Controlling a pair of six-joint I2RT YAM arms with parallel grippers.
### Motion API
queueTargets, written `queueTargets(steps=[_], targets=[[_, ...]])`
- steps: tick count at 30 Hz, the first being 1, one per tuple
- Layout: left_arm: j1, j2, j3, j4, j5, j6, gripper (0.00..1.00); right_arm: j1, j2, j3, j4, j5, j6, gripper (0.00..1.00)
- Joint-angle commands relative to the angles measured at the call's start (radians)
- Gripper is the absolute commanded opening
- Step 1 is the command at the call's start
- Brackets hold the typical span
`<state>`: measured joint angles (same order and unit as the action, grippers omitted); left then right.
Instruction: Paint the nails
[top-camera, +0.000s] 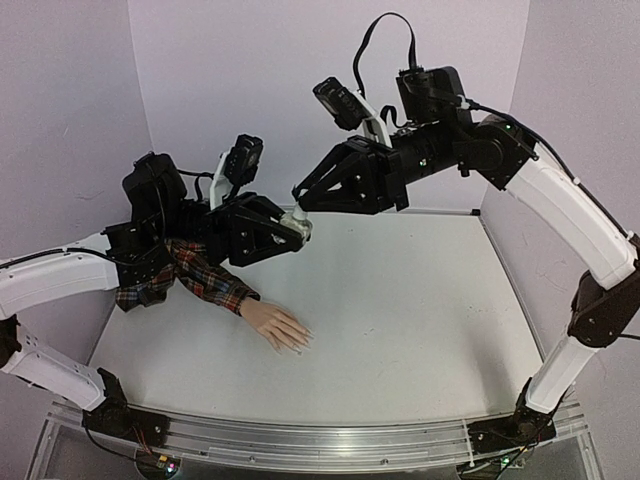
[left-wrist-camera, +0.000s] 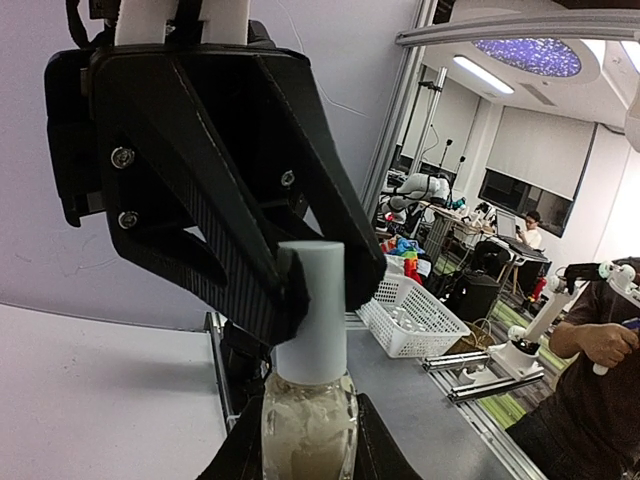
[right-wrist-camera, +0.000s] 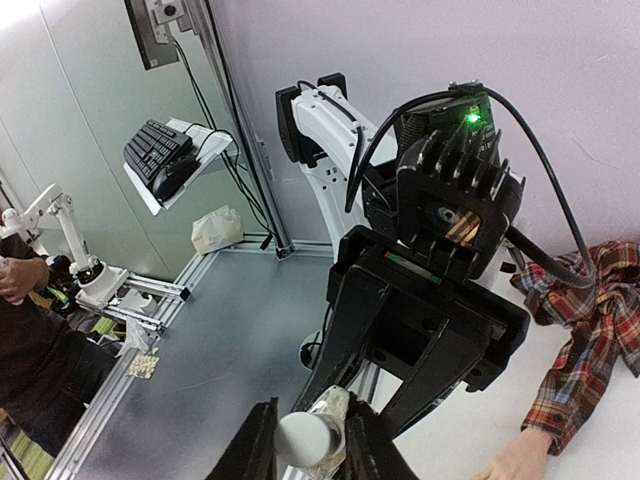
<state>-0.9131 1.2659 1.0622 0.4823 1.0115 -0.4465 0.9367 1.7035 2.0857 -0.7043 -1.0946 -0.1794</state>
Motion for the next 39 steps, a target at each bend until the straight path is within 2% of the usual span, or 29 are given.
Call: queueTargets(steps=[1,4,6,9,11,14,17,22,25,28,31,39], targets=[[0.004,-0.011,0.053,0.014,-0.017,0.016,0.0,0.001,0.007,0.038,0.042,-0.003,0.017,0.14],[0.004,-0.045,0.055,-0.058,-0.119,0.075,0.0,0.002,0.002,0.024,0.044,0.013,0.025,0.01],[0.003,-0.072,0.059,-0.116,-0.241,0.133,0.0,0.002,-0.01,-0.004,0.048,0.053,0.035,0.0],[0.004,-0.121,0.062,-0.197,-0.442,0.207,0.0,0.01,-0.033,-0.072,0.07,0.179,0.072,0.0],[0.005,-0.141,0.078,-0.251,-0.528,0.257,0.0,0.024,-0.046,-0.109,0.093,0.287,0.117,0.0],[0.005,-0.136,0.131,-0.35,-0.709,0.338,0.0,0.075,-0.05,-0.14,0.095,0.545,0.174,0.0],[0.004,-0.137,0.13,-0.339,-0.904,0.413,0.0,0.142,-0.04,-0.16,0.107,0.875,0.276,0.0],[0.003,-0.088,0.099,-0.22,-1.137,0.572,0.0,0.205,0.046,-0.072,0.04,1.281,0.659,0.0],[0.003,-0.025,0.087,-0.13,-1.212,0.634,0.0,0.261,0.154,0.088,-0.06,1.443,0.691,0.0],[0.003,0.029,0.1,-0.107,-1.217,0.646,0.0,0.268,0.211,0.189,-0.096,1.464,0.703,0.0],[0.003,0.049,0.071,-0.053,-1.194,0.621,0.0,0.268,0.219,0.218,-0.1,1.48,0.696,0.02],[0.003,0.041,0.01,-0.054,-1.116,0.522,0.0,0.224,0.131,0.185,-0.101,1.455,0.663,0.36]])
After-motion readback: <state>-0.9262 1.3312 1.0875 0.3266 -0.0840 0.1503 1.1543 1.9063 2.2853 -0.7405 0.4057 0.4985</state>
